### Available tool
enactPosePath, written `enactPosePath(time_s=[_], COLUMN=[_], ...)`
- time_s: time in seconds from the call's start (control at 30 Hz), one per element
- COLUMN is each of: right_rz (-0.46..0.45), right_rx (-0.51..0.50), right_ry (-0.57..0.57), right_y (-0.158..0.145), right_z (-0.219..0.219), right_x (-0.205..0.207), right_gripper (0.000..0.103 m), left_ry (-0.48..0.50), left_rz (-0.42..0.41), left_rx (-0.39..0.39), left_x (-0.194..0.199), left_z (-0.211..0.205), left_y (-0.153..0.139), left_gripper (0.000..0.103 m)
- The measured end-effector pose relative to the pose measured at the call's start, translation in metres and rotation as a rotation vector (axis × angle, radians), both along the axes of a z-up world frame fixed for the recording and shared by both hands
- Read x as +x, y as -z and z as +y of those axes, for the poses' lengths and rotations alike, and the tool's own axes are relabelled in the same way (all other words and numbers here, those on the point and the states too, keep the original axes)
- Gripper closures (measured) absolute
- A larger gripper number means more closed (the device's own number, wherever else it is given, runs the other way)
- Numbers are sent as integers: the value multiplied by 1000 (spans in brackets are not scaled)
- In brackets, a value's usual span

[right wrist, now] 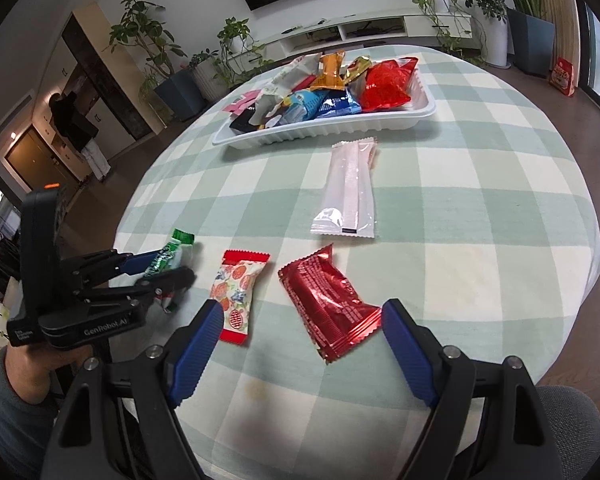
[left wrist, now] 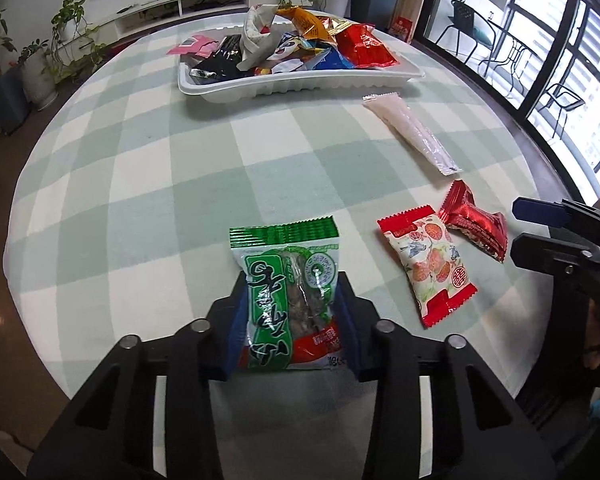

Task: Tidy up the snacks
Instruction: 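Grasp the green packet with the left tool while the right tool grasps the red foil packet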

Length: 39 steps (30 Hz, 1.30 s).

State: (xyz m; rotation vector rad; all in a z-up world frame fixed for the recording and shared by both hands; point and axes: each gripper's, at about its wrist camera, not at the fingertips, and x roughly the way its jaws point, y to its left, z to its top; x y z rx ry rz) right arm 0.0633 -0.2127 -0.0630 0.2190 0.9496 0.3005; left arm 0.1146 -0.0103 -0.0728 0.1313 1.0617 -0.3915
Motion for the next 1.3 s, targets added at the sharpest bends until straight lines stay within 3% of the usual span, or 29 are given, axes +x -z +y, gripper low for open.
enactPosePath(time_s=[0.07,0.27,0.5,0.73,0.93,1.1,1.17,1.23,1.3], right_rz=[-1,22,51,47,50,60,58,58,62], right_rx=[-21,-55,-103,-216,-348,-330,-326,-325,-322], right_ry=[-14,-55,-86,-125,-267,-282,-291,-292,-287], right_y=[0,4,11,14,19,19,18,17,16], right_z=[2,4,11,21,41,38,39,39,39], right_x=[0,4,15,26,31,32,31,30,30], right_gripper=[21,29,30,32,33,36,43,60,65], left_ry=[10,25,22,23,24,25,29,32,35], left_rz=[-3,-5,-4,4,10,9,8,8,9], left_rx=[-17,-46,-72,-110,-124,-128,-132,-132,-132], left_x=[-1,-5,-12,-15,-15,-15,-15,-16,-16], left_z=[1,1,6,11,13,14,14,14,13], left_y=[-2,-3,-2,-1,0,0,0,0,0], left_gripper=[77,80,80,80,80,80,80,80,80])
